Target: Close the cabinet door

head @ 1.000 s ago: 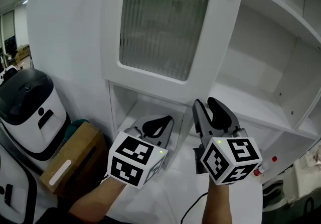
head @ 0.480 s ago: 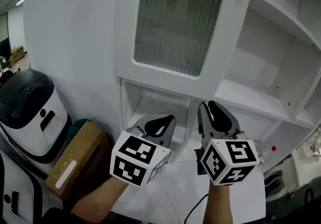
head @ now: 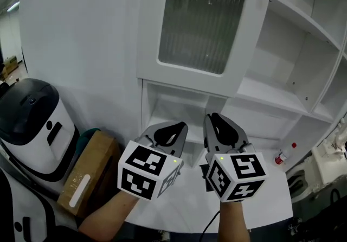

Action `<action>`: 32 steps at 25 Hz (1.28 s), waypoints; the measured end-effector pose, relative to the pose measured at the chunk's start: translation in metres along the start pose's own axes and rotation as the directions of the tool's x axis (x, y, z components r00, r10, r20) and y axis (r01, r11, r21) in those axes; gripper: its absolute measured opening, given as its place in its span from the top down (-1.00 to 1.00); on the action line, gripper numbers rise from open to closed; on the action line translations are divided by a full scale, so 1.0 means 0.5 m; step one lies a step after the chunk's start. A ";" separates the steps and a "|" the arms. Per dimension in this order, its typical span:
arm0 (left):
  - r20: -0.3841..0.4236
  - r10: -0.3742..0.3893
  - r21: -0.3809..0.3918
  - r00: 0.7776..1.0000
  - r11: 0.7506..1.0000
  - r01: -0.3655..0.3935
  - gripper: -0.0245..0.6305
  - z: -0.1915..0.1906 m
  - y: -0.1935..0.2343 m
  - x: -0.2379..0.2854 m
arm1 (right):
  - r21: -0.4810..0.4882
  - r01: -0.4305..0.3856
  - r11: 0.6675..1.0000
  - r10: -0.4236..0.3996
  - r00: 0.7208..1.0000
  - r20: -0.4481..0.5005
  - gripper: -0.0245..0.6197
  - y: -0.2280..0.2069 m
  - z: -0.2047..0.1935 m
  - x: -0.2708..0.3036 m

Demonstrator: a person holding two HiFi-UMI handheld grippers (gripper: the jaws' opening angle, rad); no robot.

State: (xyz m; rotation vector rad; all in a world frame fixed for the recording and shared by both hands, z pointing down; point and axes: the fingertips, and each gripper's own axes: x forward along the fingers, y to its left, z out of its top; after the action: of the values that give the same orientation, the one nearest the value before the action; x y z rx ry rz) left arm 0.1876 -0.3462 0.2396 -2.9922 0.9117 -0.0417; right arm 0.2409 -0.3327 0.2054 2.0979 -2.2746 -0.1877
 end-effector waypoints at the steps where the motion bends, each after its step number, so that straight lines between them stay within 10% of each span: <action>1: 0.001 -0.005 -0.001 1.000 1.000 0.005 0.89 0.000 0.001 -0.009 | 0.001 0.005 1.000 -0.005 1.000 -0.003 0.74 0.010 -0.001 -0.005; 32: 0.016 -0.066 -0.001 0.998 0.998 0.066 0.89 -0.038 0.000 -0.218 | 0.029 0.046 0.999 -0.044 0.997 -0.061 0.85 0.254 -0.059 -0.121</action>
State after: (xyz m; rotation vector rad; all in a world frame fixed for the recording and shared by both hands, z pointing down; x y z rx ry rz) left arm 0.0966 -0.2853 0.2565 -3.0190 0.8113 -0.0179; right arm 0.1235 -0.2646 0.2528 2.1404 -2.2117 -0.0906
